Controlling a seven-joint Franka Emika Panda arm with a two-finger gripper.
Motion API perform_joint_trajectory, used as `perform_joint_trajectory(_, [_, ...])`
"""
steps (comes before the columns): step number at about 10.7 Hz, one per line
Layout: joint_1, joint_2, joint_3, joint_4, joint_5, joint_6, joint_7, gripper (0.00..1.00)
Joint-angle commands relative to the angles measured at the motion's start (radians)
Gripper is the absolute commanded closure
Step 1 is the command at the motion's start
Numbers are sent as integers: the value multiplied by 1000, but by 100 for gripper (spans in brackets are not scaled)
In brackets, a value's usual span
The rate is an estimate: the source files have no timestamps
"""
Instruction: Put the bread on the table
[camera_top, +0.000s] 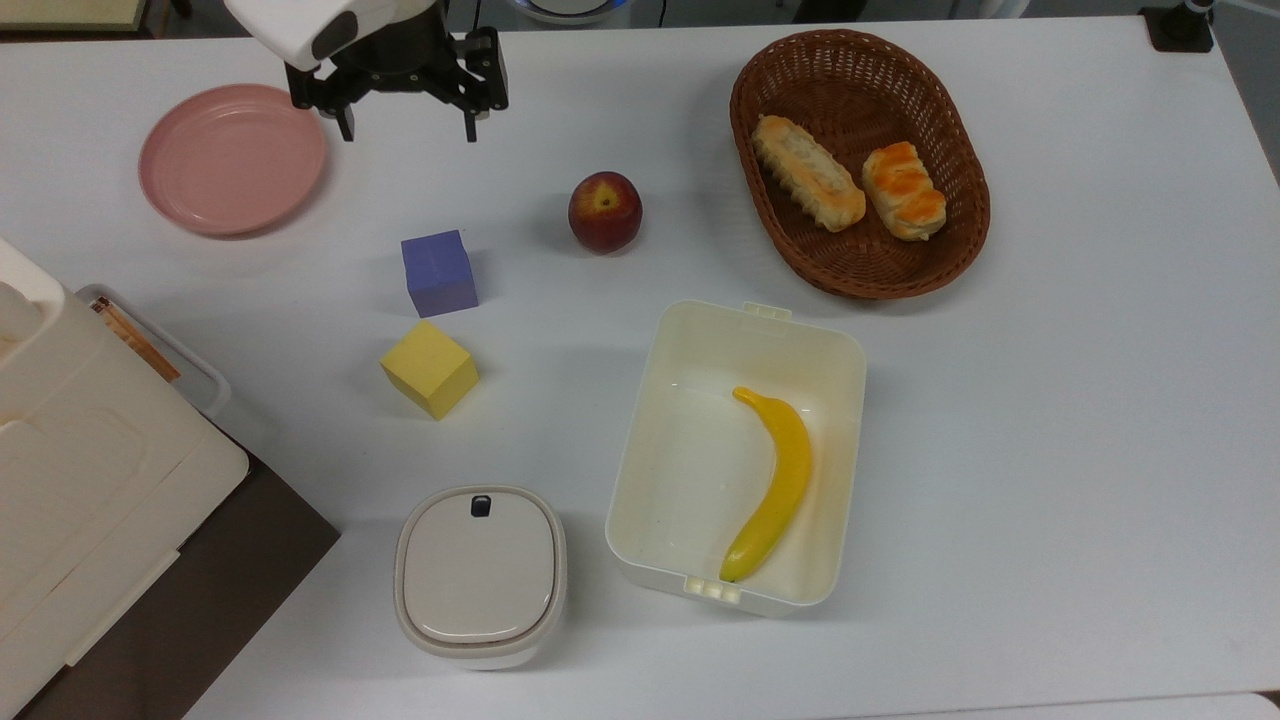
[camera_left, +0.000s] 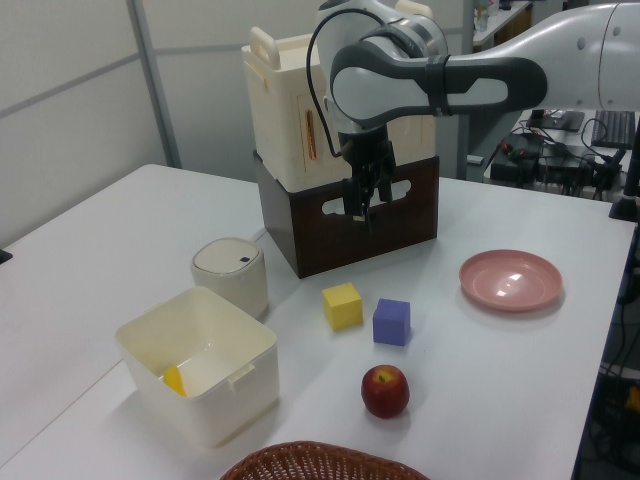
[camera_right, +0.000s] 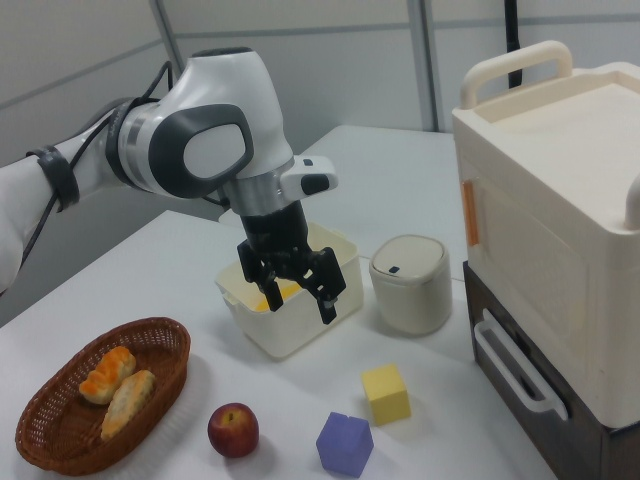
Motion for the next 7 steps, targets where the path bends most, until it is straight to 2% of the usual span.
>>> perform_joint_trajectory(1, [9,-34,-24,-15,3,17,-7,0])
perform_joint_trajectory(7, [18,-27,-10,-23,3,17,-12,0])
